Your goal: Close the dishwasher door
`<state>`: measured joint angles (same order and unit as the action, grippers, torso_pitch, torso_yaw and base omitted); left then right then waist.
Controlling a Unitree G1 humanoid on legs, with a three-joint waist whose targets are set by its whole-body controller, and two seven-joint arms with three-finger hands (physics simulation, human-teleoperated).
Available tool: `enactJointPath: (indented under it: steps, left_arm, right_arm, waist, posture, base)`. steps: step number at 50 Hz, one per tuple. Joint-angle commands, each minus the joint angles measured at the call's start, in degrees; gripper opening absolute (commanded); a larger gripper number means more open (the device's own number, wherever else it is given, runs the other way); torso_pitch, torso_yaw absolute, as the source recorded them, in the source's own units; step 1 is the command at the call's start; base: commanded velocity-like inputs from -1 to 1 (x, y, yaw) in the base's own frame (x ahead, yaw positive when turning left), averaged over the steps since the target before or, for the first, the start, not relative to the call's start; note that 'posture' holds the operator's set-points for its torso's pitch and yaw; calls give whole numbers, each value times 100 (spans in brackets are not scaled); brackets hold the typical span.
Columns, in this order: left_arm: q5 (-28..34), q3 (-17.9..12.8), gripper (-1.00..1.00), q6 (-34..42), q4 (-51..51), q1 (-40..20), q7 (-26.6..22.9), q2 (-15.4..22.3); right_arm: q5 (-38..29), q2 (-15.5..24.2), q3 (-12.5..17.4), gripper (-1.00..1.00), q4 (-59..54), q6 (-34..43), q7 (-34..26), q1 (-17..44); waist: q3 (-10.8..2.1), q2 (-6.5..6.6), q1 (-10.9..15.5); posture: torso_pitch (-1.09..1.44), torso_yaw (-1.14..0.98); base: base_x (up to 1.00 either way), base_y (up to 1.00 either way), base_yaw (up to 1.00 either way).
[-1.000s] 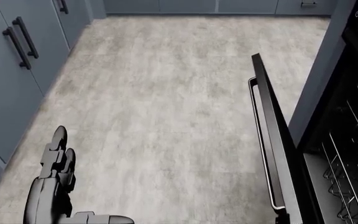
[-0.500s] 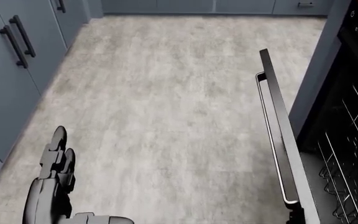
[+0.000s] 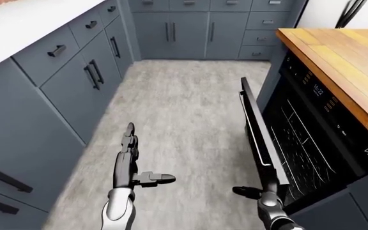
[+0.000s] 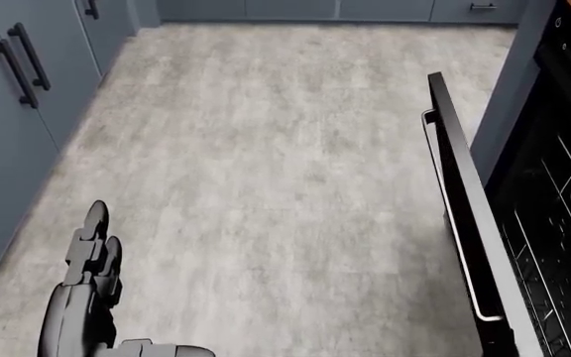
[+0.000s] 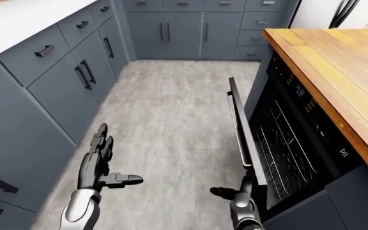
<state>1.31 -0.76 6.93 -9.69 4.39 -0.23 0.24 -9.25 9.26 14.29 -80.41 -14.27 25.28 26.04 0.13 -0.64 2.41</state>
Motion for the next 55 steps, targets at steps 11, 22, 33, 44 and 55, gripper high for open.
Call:
enactJointPath:
  steps: [11,22,33,44,55]
  left_arm:
    - [-3,8,100,-185,-271,-59,1,5]
    - [-1,22,100,-210,-236,-56,3,-1]
    - [23,61,100,-216,-242,-41,10,-9]
    - [27,70,100,-226,-230,-38,18,-10]
    - [20,64,100,-197,-280,-32,14,-8]
  right_arm:
    - [216,442,60,100,185,58,333,212]
    - [227,625,18,100,208,160,300,290]
    - [412,937,3,100,251,104,259,278]
    - [485,1100,-39,100,287,129,217,319]
    - [571,1267,-47,100,321,190,150,387]
  waist:
    - [-99,-34,-67]
    - [-99,-40,-85]
    - [-103,-45,-86]
    - [-106,-52,-101]
    - [-87,-51,-119]
  posture:
    - [0,0]
    - [0,0]
    - [0,0]
    - [0,0]
    - [0,0]
  base:
    - [0,0,0]
    - [0,0,0]
    - [0,0,0]
    - [0,0,0]
    - [0,0,0]
